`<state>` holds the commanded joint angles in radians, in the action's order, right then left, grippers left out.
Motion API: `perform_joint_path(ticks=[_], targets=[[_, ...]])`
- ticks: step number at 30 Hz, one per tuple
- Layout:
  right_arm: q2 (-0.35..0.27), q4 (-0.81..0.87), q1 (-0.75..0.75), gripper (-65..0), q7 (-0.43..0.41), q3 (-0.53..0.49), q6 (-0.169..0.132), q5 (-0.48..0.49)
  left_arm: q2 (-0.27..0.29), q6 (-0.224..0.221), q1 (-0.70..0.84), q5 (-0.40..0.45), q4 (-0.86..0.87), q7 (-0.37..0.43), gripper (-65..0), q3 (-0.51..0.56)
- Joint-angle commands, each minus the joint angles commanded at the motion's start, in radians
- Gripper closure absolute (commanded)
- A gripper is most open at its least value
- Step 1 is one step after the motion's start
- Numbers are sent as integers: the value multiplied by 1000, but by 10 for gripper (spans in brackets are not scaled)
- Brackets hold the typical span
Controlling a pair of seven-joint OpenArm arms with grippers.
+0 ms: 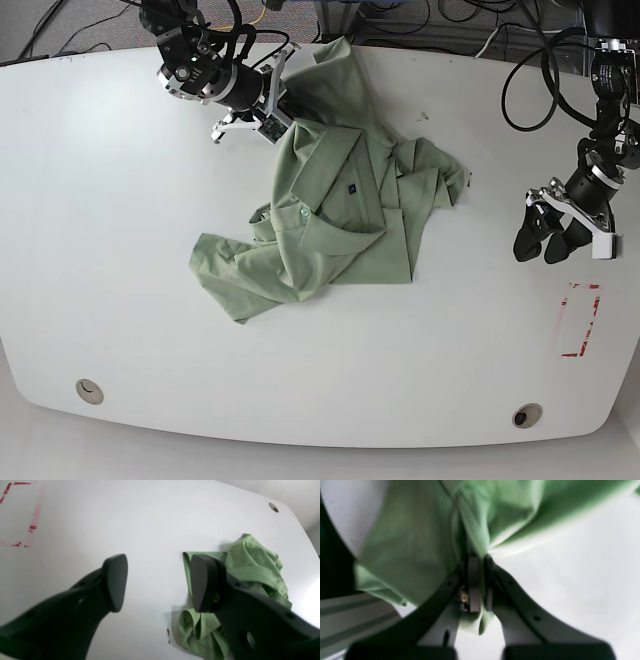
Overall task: Layout the t-shirt on the table in an organized manner, then fold the t-shirt properly
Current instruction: 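Lower the left gripper and grasp the shirt edge opposite the right gripper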
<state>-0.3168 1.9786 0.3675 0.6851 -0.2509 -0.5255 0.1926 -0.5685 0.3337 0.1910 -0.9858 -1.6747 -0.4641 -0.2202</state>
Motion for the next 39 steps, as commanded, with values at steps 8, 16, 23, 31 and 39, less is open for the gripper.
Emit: perform_joint_path(ticks=[8,16,23,31,39], targets=[[2,49,-6,0,38,20,0,0,0,2,9,-149,6,-226,-378,-49],[2,49,-12,0,38,17,0,0,9,97,12,-269,61,-387,-379,-60],[2,49,-17,0,38,20,-2,0,75,117,9,-267,75,-480,-475,-60],[2,49,-17,0,38,20,-6,0,153,115,5,-150,81,-537,-500,-34],[2,49,-17,0,38,20,-9,0,226,117,-3,2,81,-549,-500,15]])
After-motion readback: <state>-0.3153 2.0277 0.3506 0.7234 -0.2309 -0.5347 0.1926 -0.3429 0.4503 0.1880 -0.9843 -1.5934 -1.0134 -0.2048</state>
